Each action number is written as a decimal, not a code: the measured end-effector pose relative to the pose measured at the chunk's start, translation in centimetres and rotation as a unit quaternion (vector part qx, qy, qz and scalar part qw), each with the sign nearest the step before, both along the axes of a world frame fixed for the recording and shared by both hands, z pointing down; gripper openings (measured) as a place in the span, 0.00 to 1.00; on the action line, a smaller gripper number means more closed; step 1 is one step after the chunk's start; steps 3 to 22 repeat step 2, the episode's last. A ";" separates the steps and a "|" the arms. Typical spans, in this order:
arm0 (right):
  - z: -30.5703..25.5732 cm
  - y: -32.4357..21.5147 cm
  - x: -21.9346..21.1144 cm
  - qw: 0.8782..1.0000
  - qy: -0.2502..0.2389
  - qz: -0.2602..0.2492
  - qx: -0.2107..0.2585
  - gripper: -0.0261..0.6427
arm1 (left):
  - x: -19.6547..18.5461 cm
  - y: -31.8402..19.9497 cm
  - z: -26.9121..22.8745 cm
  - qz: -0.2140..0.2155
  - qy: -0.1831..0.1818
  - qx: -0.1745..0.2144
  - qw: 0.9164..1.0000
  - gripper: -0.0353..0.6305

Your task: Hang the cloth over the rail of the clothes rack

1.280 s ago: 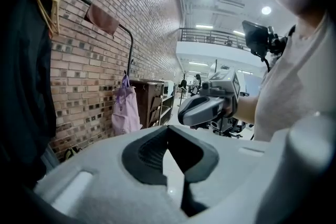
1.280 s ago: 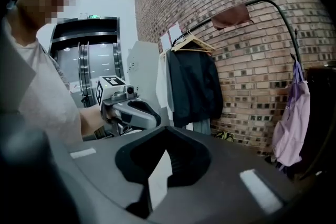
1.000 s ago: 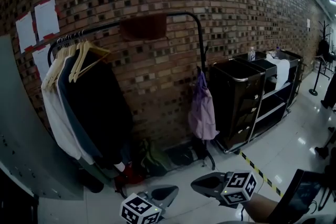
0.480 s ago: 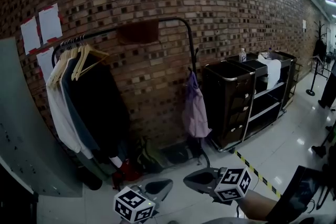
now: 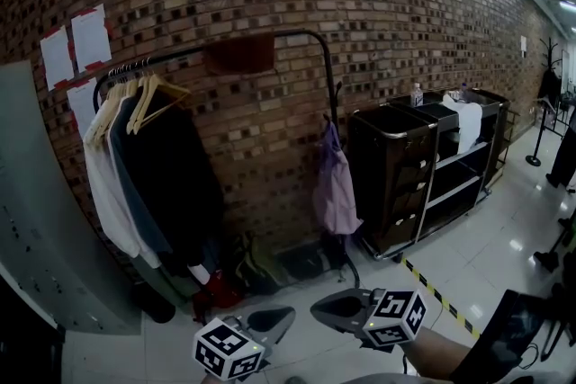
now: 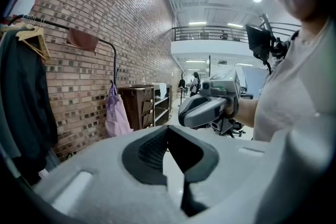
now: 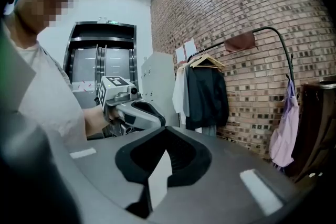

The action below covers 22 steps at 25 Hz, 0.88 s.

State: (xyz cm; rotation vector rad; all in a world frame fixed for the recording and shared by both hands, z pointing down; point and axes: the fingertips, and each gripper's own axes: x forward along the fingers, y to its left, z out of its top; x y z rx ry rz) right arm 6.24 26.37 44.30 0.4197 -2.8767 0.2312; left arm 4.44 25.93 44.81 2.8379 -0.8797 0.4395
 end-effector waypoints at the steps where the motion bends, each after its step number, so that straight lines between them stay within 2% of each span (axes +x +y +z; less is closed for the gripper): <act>1: 0.1 0.0 -0.1 1.000 0.000 -0.001 0.000 0.04 | -0.1 0.0 0.1 -0.001 0.000 0.000 1.000 0.06; 22: 0.2 0.1 -0.3 1.000 0.001 -0.002 0.000 0.04 | -0.2 0.0 0.2 -0.001 0.001 -0.001 1.000 0.06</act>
